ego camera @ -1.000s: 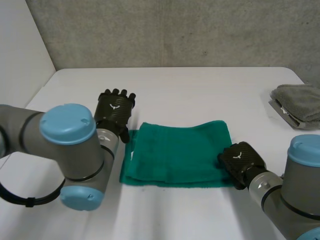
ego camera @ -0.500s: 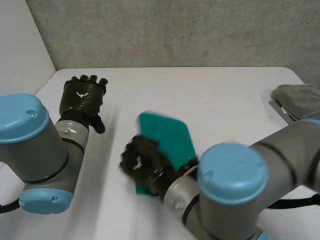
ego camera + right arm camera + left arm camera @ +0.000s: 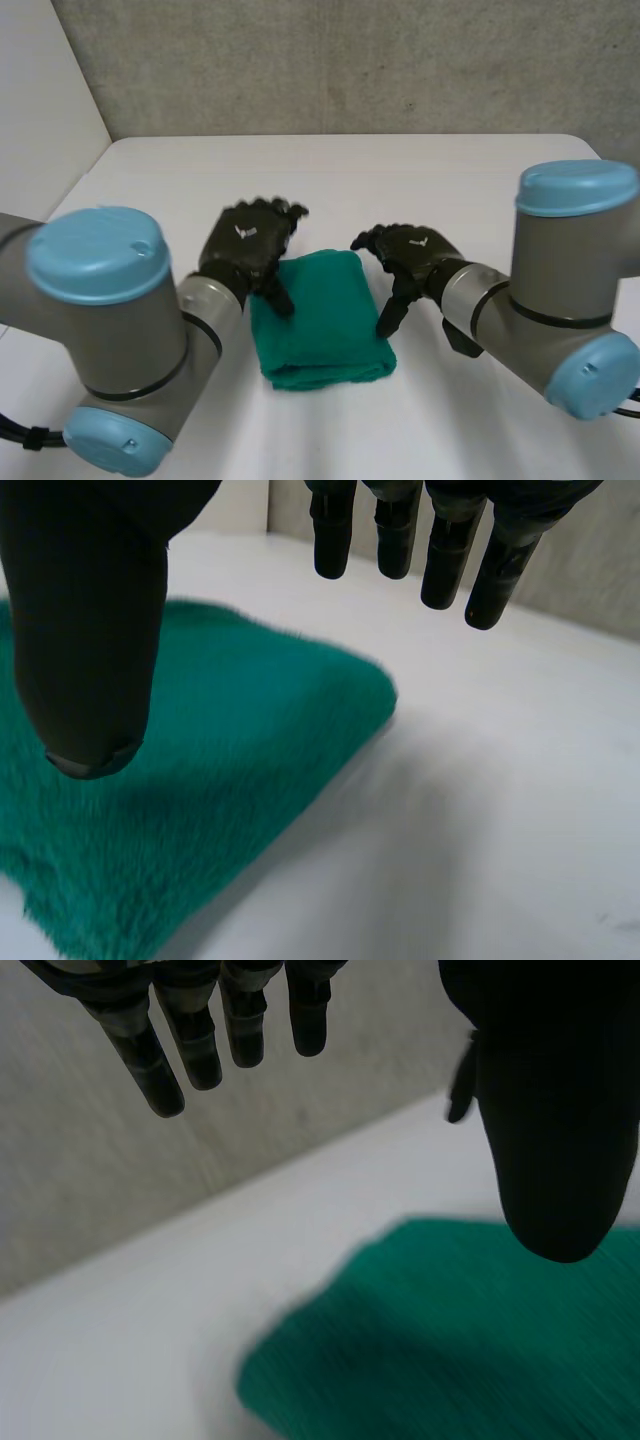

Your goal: Fold the laundry.

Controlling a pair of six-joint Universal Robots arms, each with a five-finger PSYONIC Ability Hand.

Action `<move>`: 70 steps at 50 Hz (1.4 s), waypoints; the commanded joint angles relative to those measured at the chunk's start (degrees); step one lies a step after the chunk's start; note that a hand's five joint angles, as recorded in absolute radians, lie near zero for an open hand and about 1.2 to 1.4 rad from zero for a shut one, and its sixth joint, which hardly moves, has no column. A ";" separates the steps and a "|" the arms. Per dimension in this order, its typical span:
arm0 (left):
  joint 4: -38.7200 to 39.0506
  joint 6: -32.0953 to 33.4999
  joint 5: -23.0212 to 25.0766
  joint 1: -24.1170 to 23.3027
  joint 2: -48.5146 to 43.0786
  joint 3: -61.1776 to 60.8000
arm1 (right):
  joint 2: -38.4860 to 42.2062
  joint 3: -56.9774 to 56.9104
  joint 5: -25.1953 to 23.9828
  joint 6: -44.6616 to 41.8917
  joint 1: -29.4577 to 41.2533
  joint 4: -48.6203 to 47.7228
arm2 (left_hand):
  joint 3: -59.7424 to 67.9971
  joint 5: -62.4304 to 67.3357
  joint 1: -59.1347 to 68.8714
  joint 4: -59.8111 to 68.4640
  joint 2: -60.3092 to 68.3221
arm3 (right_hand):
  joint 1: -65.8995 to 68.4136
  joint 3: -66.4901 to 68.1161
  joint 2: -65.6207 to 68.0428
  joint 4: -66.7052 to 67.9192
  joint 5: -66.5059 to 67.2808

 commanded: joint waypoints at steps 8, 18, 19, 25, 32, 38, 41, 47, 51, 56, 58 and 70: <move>-9.79 2.14 -0.75 1.04 -10.56 2.51 | 12.55 -7.72 0.58 -7.74 1.60 2.73 | -0.38 -0.92 0.86 0.11 0.03 | -1.60 -2.21 -2.50 -3.54 -3.60; -9.70 3.90 0.22 1.04 -9.25 5.14 | 10.62 -7.54 3.12 -15.83 2.39 2.55 | -0.39 -0.92 0.86 0.11 0.03 | -1.60 -2.21 -2.50 -3.54 -3.60; -9.70 4.16 0.31 1.22 -8.46 5.58 | 9.14 -7.02 3.74 -15.83 2.57 2.46 | -0.38 -0.92 0.86 0.11 0.03 | -1.60 -2.21 -2.50 -3.54 -3.60; -9.88 6.10 7.48 4.63 0.05 7.78 | 1.57 -3.60 6.11 -15.75 2.66 -1.74 | 1.12 0.59 2.37 1.62 1.54 | -1.60 -2.21 -2.50 -3.54 -3.60; -12.86 4.96 17.54 8.51 7.53 10.68 | -6.52 5.98 7.26 -14.78 3.71 -9.66 | 1.63 1.10 2.88 2.13 2.05 | -1.60 -2.21 -2.50 -3.54 -3.60; -17.61 4.08 18.06 9.39 8.59 12.97 | -6.87 15.21 6.91 -13.99 7.93 -13.87 | 1.63 1.10 2.88 2.13 2.05 | -1.60 -2.21 -2.50 -3.54 -3.60; -18.49 3.99 18.15 9.31 8.42 12.97 | -6.87 19.94 6.91 -13.81 8.89 -20.36 | 1.47 0.93 2.71 1.96 1.88 | -1.60 -2.21 -2.50 -3.54 -3.60; -18.58 3.82 18.06 9.30 7.89 12.88 | -5.56 23.57 6.91 -13.99 10.13 -26.89 | 1.47 0.93 2.71 1.96 1.88 | -1.60 -2.21 -2.50 -3.54 -3.60; -18.49 3.73 18.06 9.04 7.63 12.88 | -2.57 22.69 6.82 -14.17 10.13 -27.59 | 1.13 0.59 2.38 1.63 1.54 | -1.60 -2.21 -2.50 -3.54 -3.60; -18.40 3.55 18.06 9.13 7.10 12.79 | 0.33 21.02 6.91 -14.60 10.30 -27.68 | 0.96 0.42 2.21 1.46 1.37 | -1.60 -2.21 -2.50 -3.54 -3.60; -18.40 3.55 18.06 9.04 6.92 12.70 | 0.94 20.58 6.73 -14.60 10.30 -27.77 | 0.96 0.42 2.21 1.46 1.37 | -1.60 -2.21 -2.50 -3.54 -3.60; -18.40 3.29 18.06 9.04 6.40 12.35 | 4.55 17.77 6.91 -14.78 10.83 -29.17 | 0.46 -0.08 1.70 0.96 0.87 | 1.66 1.06 0.76 -0.28 -0.34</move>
